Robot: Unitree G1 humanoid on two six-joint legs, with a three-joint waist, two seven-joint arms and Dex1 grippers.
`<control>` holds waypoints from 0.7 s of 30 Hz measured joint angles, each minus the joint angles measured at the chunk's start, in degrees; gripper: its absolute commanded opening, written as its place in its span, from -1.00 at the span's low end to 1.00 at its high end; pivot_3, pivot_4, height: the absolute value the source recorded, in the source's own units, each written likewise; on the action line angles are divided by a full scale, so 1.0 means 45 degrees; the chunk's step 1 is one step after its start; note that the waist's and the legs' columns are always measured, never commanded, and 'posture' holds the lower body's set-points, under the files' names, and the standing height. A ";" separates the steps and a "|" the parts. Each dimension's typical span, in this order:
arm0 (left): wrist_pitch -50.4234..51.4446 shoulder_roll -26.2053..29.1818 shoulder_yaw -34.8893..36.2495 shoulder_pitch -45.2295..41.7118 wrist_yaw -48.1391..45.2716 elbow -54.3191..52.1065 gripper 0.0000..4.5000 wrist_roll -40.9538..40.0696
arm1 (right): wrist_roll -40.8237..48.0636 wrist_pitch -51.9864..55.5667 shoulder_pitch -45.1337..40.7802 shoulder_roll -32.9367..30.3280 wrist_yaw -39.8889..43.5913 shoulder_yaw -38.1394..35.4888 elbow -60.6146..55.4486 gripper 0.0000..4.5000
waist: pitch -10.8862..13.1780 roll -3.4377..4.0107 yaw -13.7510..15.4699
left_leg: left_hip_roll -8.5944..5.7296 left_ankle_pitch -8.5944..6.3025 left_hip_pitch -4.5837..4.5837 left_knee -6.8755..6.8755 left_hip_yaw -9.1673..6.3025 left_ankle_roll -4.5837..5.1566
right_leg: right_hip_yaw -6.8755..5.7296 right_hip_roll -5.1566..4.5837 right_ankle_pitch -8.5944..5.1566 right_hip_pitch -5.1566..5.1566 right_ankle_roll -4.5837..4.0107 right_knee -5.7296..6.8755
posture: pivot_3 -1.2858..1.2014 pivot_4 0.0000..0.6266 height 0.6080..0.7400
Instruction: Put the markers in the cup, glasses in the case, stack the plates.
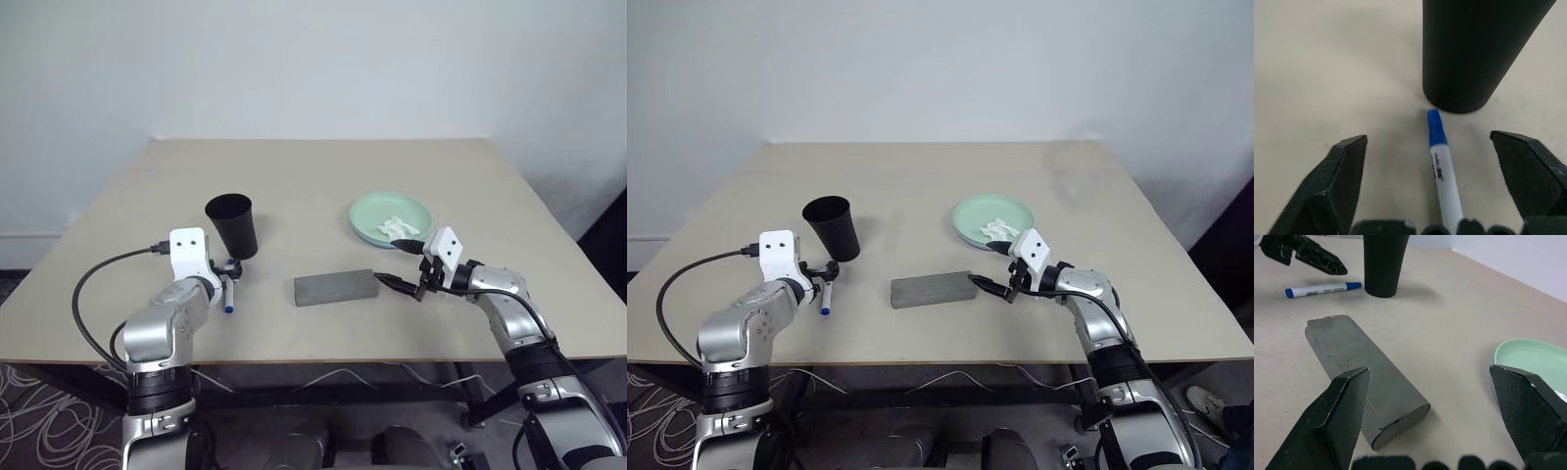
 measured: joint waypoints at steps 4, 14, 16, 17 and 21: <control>0.0051 -0.0098 0.0039 -0.0405 0.0105 0.0782 0.85 0.0095 | -0.0013 -0.0023 0.0000 0.0037 -0.0016 0.0000 0.0020 0.89 | 0.0000 0.0000 -0.0004 | 0.0001 0.0000 0.0001 -0.0002 -0.0001 -0.0001 | -0.0001 0.0001 0.0000 -0.0002 0.0000 0.0001 | 0.03 -1.00 0.95; -0.0112 0.0023 -0.0078 -0.1139 -0.0042 0.2609 0.85 0.0401 | -0.0141 -0.0125 0.0003 0.0083 -0.0095 0.0009 0.0026 0.89 | 0.0000 -0.0001 -0.0004 | 0.0000 0.0000 -0.0008 -0.0002 0.0000 -0.0001 | -0.0003 -0.0001 0.0000 -0.0008 0.0002 -0.0007 | 0.03 -1.00 0.95; -0.0104 0.0042 -0.0107 -0.1177 -0.0039 0.2654 0.68 0.0562 | -0.0143 -0.0127 0.0009 0.0089 -0.0129 0.0009 0.0026 0.89 | 0.0000 -0.0001 -0.0009 | 0.0000 0.0000 -0.0008 -0.0002 0.0001 -0.0001 | -0.0002 -0.0002 0.0000 -0.0008 0.0002 -0.0007 | 0.03 -1.00 0.95; -0.0086 0.0042 -0.0115 -0.1179 -0.0036 0.2662 0.60 0.0603 | -0.0142 -0.0127 0.0011 0.0089 -0.0132 0.0009 0.0026 0.89 | 0.0000 -0.0001 -0.0010 | 0.0000 0.0000 -0.0008 -0.0003 0.0001 0.0000 | -0.0002 -0.0002 0.0000 -0.0008 0.0002 -0.0007 | 0.03 -1.00 0.95; 0.0063 0.0023 -0.0098 -0.1208 0.0042 0.2657 0.00 0.0690 | -0.0142 -0.0128 0.0033 0.0089 -0.0142 0.0008 0.0025 0.89 | 0.0000 -0.0001 -0.0010 | 0.0000 0.0000 -0.0008 -0.0004 0.0000 -0.0001 | -0.0003 -0.0002 0.0000 -0.0009 0.0002 -0.0007 | 0.03 -1.00 0.95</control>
